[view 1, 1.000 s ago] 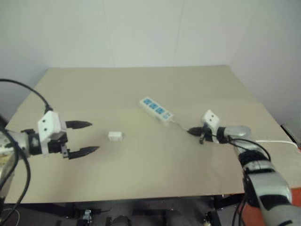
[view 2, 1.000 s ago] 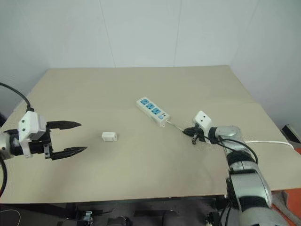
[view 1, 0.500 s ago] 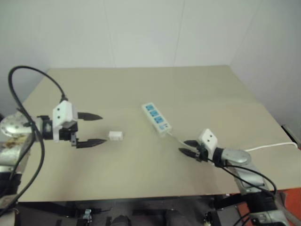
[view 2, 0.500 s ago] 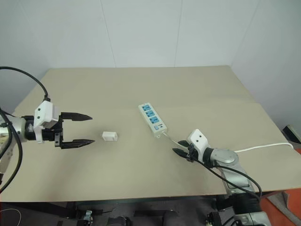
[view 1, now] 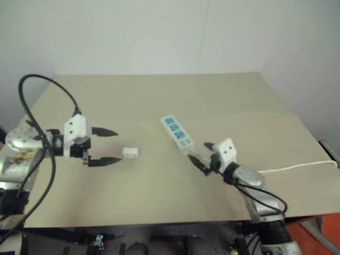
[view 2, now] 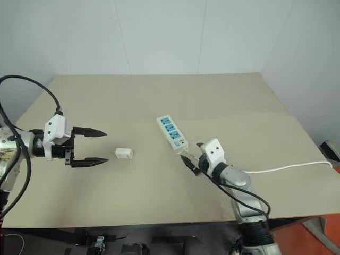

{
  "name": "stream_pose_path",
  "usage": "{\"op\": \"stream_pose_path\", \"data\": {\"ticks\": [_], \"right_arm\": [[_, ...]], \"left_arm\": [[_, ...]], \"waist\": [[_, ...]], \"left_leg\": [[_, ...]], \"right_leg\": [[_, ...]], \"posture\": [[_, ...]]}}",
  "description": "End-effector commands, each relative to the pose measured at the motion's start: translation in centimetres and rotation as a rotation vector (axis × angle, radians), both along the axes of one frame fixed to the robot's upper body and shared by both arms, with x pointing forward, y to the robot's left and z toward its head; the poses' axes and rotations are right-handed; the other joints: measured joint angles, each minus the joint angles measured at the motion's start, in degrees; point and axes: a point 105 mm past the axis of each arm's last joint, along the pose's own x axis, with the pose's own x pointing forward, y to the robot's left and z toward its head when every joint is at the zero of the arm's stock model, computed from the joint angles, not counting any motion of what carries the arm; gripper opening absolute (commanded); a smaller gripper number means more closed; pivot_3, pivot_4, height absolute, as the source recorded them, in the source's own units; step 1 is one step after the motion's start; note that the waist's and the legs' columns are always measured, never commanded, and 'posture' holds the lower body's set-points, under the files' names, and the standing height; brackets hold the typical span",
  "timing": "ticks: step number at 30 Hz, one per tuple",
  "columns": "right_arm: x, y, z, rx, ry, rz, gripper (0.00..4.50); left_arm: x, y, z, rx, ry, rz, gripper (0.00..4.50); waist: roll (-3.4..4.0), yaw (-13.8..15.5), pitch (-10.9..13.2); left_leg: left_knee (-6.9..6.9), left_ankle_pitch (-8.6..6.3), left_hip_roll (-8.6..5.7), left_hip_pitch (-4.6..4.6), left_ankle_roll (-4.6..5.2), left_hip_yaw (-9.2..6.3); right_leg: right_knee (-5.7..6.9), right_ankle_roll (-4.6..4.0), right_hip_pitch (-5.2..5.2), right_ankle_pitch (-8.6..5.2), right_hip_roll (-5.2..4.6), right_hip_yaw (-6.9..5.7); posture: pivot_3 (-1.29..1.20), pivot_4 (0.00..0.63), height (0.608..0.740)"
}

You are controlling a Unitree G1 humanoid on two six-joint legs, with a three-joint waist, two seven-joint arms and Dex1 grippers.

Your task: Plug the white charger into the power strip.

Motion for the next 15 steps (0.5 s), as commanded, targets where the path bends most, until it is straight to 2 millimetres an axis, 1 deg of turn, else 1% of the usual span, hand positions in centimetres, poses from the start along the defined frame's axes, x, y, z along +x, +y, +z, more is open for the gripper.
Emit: {"op": "stream_pose_path", "data": {"ticks": [1,7,15], "right_arm": [[0.9,0.6,1.1,0.019,-0.055,-0.031,4.47],[1.5,2.6,0.6,0.036,-0.050,-0.014,4.47],[2.6,3.2,-0.6,0.021,-0.031,-0.053,4.47]], "left_arm": [[-0.3,0.2,1.2,0.006,-0.056,0.004,4.50],[-0.4,0.2,1.4,0.007,-0.064,0.010,4.50],[-0.6,0.4,1.3,0.013,-0.065,0.017,4.50]], "waist": [[0.00,-0.04,0.00],[0.00,-0.11,0.00],[0.00,-0.18,0.00]], "left_leg": [[0.00,0.00,0.00,0.02,0.00,0.00],[0.02,0.00,0.00,0.01,0.00,0.00],[0.03,0.00,0.00,0.01,0.00,-0.02]], "right_leg": [[0.01,0.00,0.01,0.00,0.00,0.00],[0.04,0.00,0.00,0.00,0.00,0.00],[0.05,-0.01,-0.01,0.00,0.00,-0.01]], "posture": [[0.00,0.150,0.740],[0.00,0.150,0.740],[0.00,0.150,0.740]]}}
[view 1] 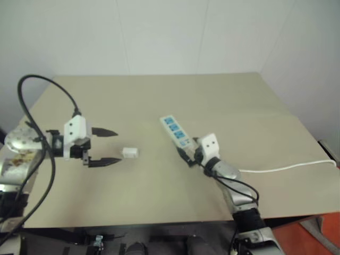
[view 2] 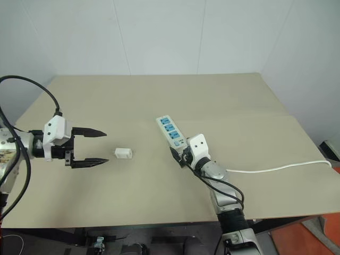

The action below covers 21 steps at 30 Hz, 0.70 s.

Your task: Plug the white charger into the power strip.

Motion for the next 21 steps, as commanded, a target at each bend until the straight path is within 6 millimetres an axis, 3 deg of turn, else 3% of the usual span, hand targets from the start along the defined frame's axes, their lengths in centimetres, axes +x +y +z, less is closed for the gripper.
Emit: {"op": "stream_pose_path", "data": {"ticks": [1,21], "right_arm": [[0.4,0.3,0.8,-0.005,-0.050,-0.007,4.47],[1.3,1.6,-1.1,0.072,-0.001,-0.078,4.47]], "left_arm": [[-0.3,0.3,1.5,0.010,-0.060,0.006,4.50],[-0.1,0.1,1.4,0.010,-0.064,0.000,4.50]], "waist": [[0.00,0.00,0.00],[-0.05,-0.17,-0.03]], "left_leg": [[0.00,0.00,0.00,0.00,0.00,0.00],[0.01,0.01,0.01,0.07,-0.01,-0.02]], "right_leg": [[0.00,0.00,0.00,0.00,0.00,0.00],[0.10,-0.01,0.01,0.01,0.03,0.00]], "posture": [[0.00,0.150,0.740],[0.00,0.150,0.740]]}}
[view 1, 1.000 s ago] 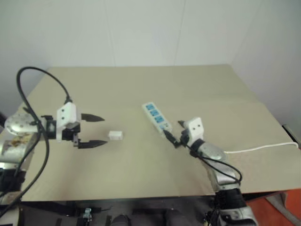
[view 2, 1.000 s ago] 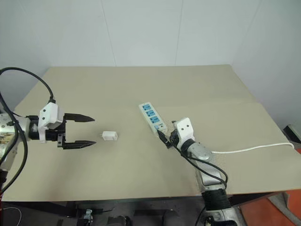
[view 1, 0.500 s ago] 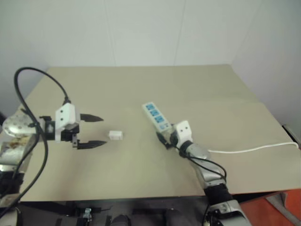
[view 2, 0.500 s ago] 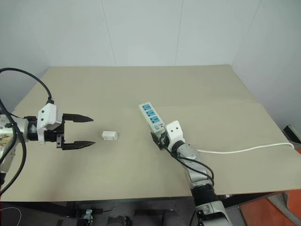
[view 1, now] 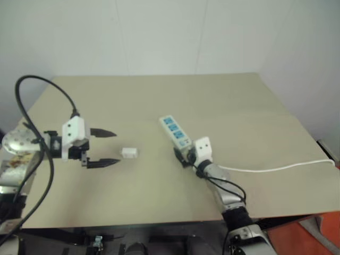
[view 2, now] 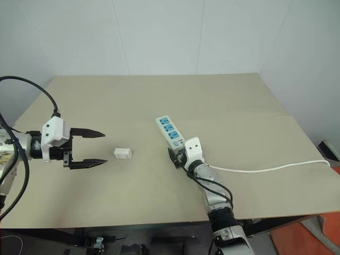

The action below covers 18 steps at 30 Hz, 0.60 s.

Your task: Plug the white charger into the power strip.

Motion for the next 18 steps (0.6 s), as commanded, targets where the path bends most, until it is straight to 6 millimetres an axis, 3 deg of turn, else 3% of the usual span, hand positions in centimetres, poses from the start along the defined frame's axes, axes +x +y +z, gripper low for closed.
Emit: {"op": "stream_pose_path", "data": {"ticks": [1,4,9,14,18], "right_arm": [[0.3,0.3,0.7,0.006,-0.035,0.003,4.47],[0.4,0.4,0.5,0.026,-0.019,0.008,4.47],[0.5,0.3,0.0,0.023,0.000,0.015,3.40],[0.3,-0.1,-0.2,-0.013,-0.016,0.032,3.40],[0.0,-2.3,0.6,-0.029,-0.041,0.085,3.40]], "left_arm": [[0.1,-0.1,1.2,0.003,-0.053,-0.005,4.50],[0.1,-0.1,1.2,0.002,-0.056,-0.005,4.50],[0.1,0.0,1.1,0.000,-0.060,-0.001,4.50],[0.2,-0.4,1.6,0.013,-0.057,-0.021,4.50],[1.0,-1.0,2.9,0.155,-0.089,-0.098,4.50]], "waist": [[0.00,-0.03,0.00],[-0.02,-0.06,-0.01],[-0.08,-0.08,-0.05],[-0.11,-0.02,-0.07],[-0.13,0.58,-0.08]], "left_leg": [[0.00,0.00,0.00,0.00,0.00,0.00],[0.00,0.00,0.00,0.00,0.00,0.00],[0.00,0.00,0.01,0.03,0.00,0.00],[0.00,0.00,0.00,0.05,0.00,0.00],[0.03,0.01,-0.02,0.01,-0.01,-0.03]], "right_leg": [[0.00,0.00,0.00,0.00,0.00,0.00],[0.00,0.00,0.00,0.00,0.00,0.00],[0.01,0.00,0.02,0.00,0.00,0.00],[0.02,0.00,0.04,0.00,0.00,0.00],[-0.02,0.00,0.06,0.00,-0.01,-0.04]], "posture": [[0.00,0.150,0.740],[0.00,0.150,0.740],[0.00,0.150,0.740],[0.00,0.150,0.740],[0.00,0.150,0.740]]}}
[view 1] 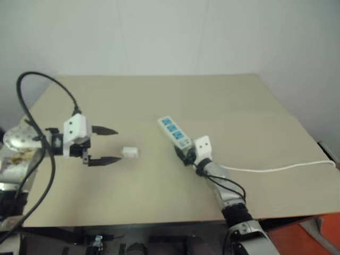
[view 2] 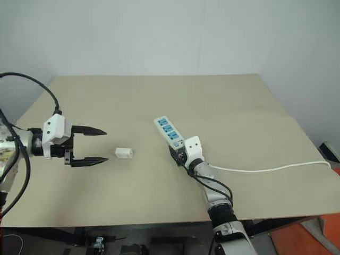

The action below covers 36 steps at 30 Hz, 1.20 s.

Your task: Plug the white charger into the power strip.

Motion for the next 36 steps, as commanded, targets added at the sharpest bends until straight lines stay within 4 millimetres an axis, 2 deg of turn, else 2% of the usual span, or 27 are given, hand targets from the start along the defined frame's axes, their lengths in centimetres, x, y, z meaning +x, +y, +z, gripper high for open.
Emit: {"op": "stream_pose_path", "data": {"ticks": [1,2,5,8,11,14,18,23,30,36], "right_arm": [[-0.3,-2.7,0.9,-0.012,-0.031,0.043,3.40],[-0.2,-3.3,1.1,-0.018,-0.033,0.049,3.40],[-0.6,-7.0,1.4,-0.083,-0.017,0.121,3.40],[-1.7,-9.6,1.3,-0.126,0.033,0.224,3.40],[-2.9,-11.0,0.8,-0.160,0.081,0.305,3.40],[-3.9,-11.3,0.2,-0.186,0.113,0.356,3.40],[-4.8,-11.2,-0.7,-0.208,0.142,0.393,3.40],[-4.9,-10.7,-1.4,-0.221,0.144,0.372,3.40],[-5.2,-10.5,-2.0,-0.228,0.143,0.341,3.40],[-5.0,-10.0,-2.4,-0.218,0.144,0.308,3.40]], "left_arm": [[1.1,-0.3,2.0,0.180,-0.072,-0.063,4.50],[1.6,-0.3,2.2,0.224,-0.078,-0.074,4.50],[5.0,-1.4,3.3,0.398,-0.093,-0.054,4.50],[7.5,-3.6,4.3,0.517,-0.084,-0.064,4.50],[8.8,-6.3,5.1,0.596,-0.099,-0.104,4.50],[9.0,-8.4,5.0,0.673,-0.090,-0.176,4.50],[8.7,-10.1,3.6,0.792,-0.064,-0.290,4.50],[9.2,-11.1,1.1,0.899,-0.010,-0.266,4.50],[8.7,-12.4,-1.3,0.944,0.064,-0.296,4.50],[8.7,-11.9,-3.5,0.932,0.165,-0.208,4.50]], "waist": [[-0.01,0.64,0.00],[-0.01,0.70,0.00],[0.00,1.55,0.00],[0.00,2.60,0.00],[0.00,2.58,0.00],[0.00,1.64,0.00],[0.02,0.99,0.00],[0.01,1.39,0.00],[0.01,1.26,0.00],[0.00,1.13,0.00]], "left_leg": [[0.04,0.00,-0.03,-0.05,0.00,-0.04],[0.06,0.01,-0.05,-0.06,-0.02,-0.05],[0.08,0.02,-0.09,-0.04,-0.02,0.00],[0.15,0.02,-0.15,-0.07,-0.01,-0.03],[0.11,0.01,-0.14,-0.13,0.01,-0.03],[0.10,-0.04,-0.12,-0.24,0.10,-0.03],[0.10,-0.08,-0.12,-0.34,0.16,-0.01],[0.13,-0.08,-0.14,-0.33,0.16,-0.03],[0.20,-0.08,-0.14,-0.21,0.16,-0.04],[0.22,-0.07,-0.15,-0.06,0.16,-0.03]], "right_leg": [[-0.02,0.00,0.02,0.00,-0.01,-0.04],[-0.04,0.01,0.03,0.00,-0.01,-0.05],[-0.12,0.02,0.04,0.00,-0.03,0.01],[-0.16,0.04,0.11,-0.01,-0.04,-0.02],[-0.26,0.03,0.10,-0.01,-0.03,0.01],[-0.40,0.03,0.05,-0.01,-0.01,0.03],[-0.47,0.04,0.00,-0.01,-0.02,0.08],[-0.39,0.08,0.02,-0.01,-0.03,0.05],[-0.24,0.17,0.08,0.03,0.00,0.09],[-0.06,0.16,0.12,0.02,0.01,0.15]], "posture": [[0.00,0.150,0.740],[0.00,0.150,0.740],[0.00,0.150,0.740],[0.00,0.150,0.740],[0.00,0.150,0.740],[0.00,0.150,0.740],[0.00,0.150,0.740],[0.00,0.150,0.740],[0.00,0.150,0.740],[0.00,0.150,0.740]]}}
